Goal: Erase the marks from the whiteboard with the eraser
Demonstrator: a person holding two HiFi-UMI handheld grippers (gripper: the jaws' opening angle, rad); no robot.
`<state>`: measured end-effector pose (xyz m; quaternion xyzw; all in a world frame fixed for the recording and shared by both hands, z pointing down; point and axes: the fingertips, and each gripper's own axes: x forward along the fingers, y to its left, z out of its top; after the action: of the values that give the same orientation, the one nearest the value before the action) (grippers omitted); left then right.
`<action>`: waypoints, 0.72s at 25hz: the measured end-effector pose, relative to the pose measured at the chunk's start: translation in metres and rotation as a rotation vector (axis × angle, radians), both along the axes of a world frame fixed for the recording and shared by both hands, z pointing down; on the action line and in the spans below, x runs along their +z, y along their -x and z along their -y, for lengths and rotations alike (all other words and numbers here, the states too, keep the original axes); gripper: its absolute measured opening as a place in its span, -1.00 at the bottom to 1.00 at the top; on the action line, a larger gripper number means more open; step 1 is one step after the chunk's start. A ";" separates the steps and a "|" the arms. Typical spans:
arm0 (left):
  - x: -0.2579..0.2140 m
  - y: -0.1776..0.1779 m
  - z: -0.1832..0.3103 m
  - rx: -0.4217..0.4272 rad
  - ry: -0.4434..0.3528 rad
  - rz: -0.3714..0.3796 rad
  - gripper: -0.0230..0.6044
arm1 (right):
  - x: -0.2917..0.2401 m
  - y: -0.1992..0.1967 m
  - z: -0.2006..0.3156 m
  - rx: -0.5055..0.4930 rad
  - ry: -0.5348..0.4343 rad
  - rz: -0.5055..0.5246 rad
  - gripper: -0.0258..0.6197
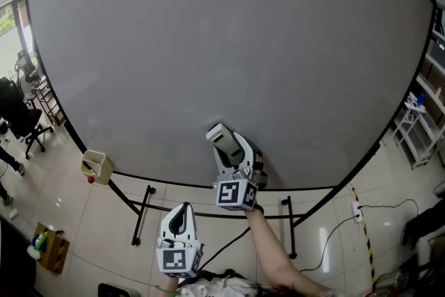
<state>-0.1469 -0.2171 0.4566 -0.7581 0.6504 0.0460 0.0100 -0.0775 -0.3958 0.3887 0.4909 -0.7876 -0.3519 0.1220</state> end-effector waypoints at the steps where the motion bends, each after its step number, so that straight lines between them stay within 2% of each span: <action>1: 0.004 0.003 0.000 -0.008 0.005 0.002 -0.92 | 0.001 -0.002 0.000 0.004 0.003 -0.009 -0.10; 4: 0.002 -0.004 0.002 0.013 0.004 -0.011 -0.92 | -0.003 -0.022 0.002 0.053 0.007 -0.004 -0.10; 7: 0.003 -0.013 0.005 0.045 0.006 -0.013 -0.92 | -0.015 -0.066 0.006 0.135 0.001 0.059 -0.10; 10: 0.004 -0.022 0.008 0.066 0.008 -0.006 -0.92 | -0.037 -0.131 0.008 0.223 -0.014 0.196 -0.10; 15: 0.005 -0.035 0.012 0.102 0.015 -0.018 -0.92 | -0.049 -0.265 0.005 0.387 0.013 0.448 -0.10; 18: 0.008 -0.038 0.013 0.105 0.022 -0.029 -0.92 | -0.043 -0.309 0.007 0.390 0.039 0.533 -0.09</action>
<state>-0.1086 -0.2297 0.4645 -0.7907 0.6101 0.0504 -0.0104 0.2315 -0.4029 0.3452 0.7048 -0.6896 -0.1658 -0.0140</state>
